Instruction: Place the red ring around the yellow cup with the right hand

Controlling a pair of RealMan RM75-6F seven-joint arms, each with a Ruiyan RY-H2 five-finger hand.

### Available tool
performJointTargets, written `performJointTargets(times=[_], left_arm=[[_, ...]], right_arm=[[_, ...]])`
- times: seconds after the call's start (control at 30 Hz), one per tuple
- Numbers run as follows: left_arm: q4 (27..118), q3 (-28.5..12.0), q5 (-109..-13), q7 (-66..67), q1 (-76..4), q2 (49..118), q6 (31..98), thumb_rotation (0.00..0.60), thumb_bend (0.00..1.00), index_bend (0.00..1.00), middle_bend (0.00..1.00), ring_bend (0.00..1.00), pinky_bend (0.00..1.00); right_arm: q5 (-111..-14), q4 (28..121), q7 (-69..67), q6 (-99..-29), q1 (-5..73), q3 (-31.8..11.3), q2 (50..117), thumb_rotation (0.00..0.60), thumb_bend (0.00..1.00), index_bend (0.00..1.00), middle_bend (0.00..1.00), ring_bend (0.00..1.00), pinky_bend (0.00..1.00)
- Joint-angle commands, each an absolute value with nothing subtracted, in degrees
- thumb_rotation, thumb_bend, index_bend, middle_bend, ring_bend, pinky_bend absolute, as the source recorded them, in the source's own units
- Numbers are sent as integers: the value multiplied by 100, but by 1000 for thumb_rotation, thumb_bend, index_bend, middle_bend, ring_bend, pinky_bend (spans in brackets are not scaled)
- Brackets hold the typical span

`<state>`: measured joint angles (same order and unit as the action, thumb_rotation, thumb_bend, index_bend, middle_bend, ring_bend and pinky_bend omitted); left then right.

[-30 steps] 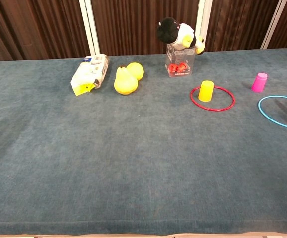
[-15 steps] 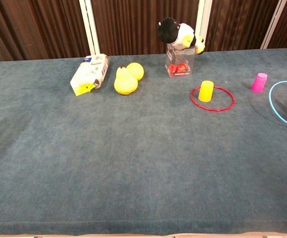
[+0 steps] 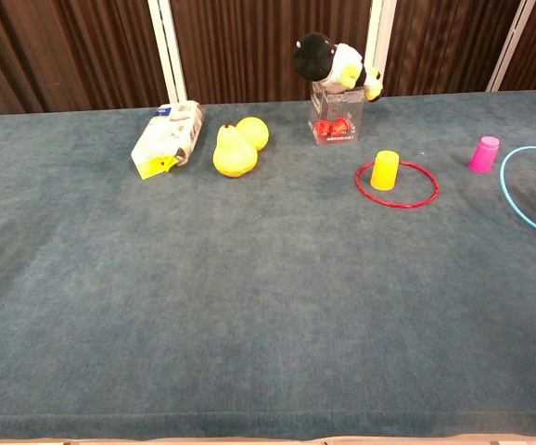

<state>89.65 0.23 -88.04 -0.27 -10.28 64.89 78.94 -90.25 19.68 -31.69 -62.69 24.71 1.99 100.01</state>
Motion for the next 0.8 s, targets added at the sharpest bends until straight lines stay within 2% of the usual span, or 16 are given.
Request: performJointTargets(times=[0.03, 0.27, 0.6, 0.67, 0.77, 0.8], left_arm=[[8968, 20, -8798, -24, -1031, 6490, 7887, 600, 524, 0, 0, 0, 42], [8977, 18, -8770, 36, -1051, 6507, 7835, 600, 525, 0, 0, 0, 42], [8966, -4, -8715, 66, -1067, 6521, 7799, 600, 524, 0, 0, 0, 42], [8959, -5, -8703, 59, -1075, 6519, 7778, 600, 524, 0, 0, 0, 42], [8959, -7, -8685, 52, -1086, 6509, 7748, 600, 524, 0, 0, 0, 42], [8961, -8, -8683, 45, -1088, 6505, 7745, 600, 524, 0, 0, 0, 42]], right_arm=[[-9013, 1963, -3164, -6285, 2508, 172, 9996, 600, 492, 795, 103, 0, 0], [-8869, 2021, -3164, -6133, 2981, -97, 9913, 600, 492, 796, 104, 0, 0], [-8561, 1896, -2785, -5030, 3770, -415, 10000, 600, 492, 772, 104, 0, 0], [-8515, 1841, -2769, -4836, 3817, -430, 10050, 600, 492, 729, 104, 0, 0], [-8480, 1789, -2796, -4681, 3840, -432, 10101, 600, 492, 567, 105, 0, 0], [-8470, 1781, -2808, -4672, 3830, -433, 10108, 600, 492, 479, 98, 0, 0]])
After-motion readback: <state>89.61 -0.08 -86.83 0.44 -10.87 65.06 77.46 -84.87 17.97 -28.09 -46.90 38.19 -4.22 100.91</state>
